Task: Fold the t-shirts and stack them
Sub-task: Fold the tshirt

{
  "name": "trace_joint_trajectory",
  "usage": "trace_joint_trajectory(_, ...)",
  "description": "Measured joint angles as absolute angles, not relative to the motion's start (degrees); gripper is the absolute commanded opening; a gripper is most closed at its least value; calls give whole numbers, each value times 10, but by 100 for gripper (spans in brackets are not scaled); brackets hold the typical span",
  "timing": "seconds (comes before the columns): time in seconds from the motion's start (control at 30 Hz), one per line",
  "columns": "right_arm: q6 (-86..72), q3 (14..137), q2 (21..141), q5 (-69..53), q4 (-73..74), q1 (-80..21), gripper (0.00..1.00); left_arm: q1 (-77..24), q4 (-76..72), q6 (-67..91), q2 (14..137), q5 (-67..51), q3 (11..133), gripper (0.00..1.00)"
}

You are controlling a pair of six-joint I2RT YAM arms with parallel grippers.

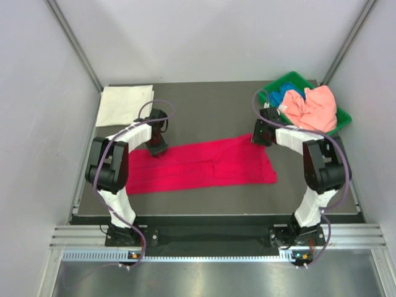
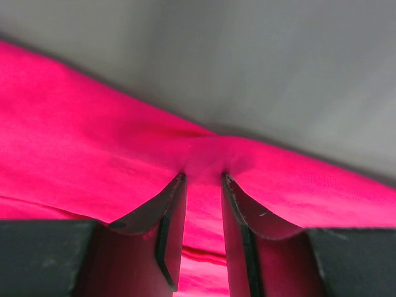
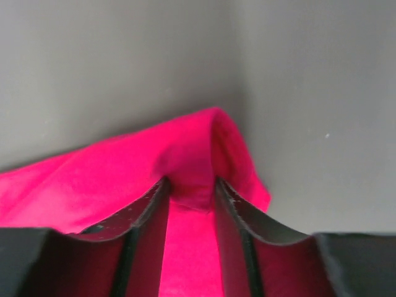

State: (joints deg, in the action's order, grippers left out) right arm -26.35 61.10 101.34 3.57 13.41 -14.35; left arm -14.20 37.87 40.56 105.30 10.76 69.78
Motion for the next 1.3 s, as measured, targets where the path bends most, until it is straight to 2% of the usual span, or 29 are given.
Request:
trace_joint_trajectory(0.23,-237,680,1081,67,148,-142,13,-107,375,412,1056,150,691,32)
trace_joint_trajectory(0.4,-219,735,1119,63,165,-142,8,-72,372,429,1055,160,690,32)
trace_joint_trajectory(0.63,-203,871,1210,46,193,-145,8,-41,412,432,1065,198,731,33)
trace_joint_trajectory(0.8,-196,991,1292,33,194,-149,11,-19,412,427,1050,240,767,33)
trace_joint_trajectory(0.97,-197,1138,1384,28,207,-149,15,32,401,420,1022,215,767,33)
trace_joint_trajectory(1.03,-198,1145,1388,28,209,-149,19,44,395,413,1017,197,765,33)
trace_joint_trajectory(1.13,-209,1144,1385,31,211,-149,34,43,384,399,1004,152,747,33)
trace_joint_trajectory(1.3,-231,1098,1329,68,250,-148,38,14,378,370,966,83,693,33)
